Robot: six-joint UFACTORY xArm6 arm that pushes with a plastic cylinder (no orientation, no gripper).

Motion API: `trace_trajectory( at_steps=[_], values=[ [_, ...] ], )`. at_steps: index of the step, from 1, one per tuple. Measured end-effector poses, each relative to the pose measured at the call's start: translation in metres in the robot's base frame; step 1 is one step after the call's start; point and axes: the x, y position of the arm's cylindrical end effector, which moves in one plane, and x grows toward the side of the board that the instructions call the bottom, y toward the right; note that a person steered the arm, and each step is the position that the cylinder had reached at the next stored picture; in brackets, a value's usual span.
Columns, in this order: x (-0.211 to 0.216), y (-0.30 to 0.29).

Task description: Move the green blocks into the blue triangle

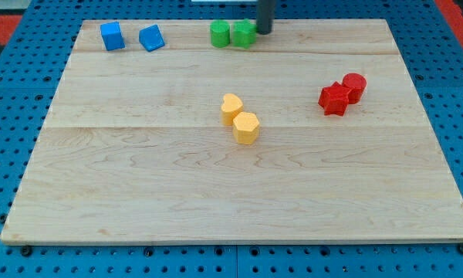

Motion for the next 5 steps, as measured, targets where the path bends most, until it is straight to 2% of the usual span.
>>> trace_trajectory(
  at_steps=[1,2,3,5],
  values=[
    [0.002,-0.076],
    [0.002,-0.112],
    [0.002,-0.101],
    [0.005,0.119]
  ],
)
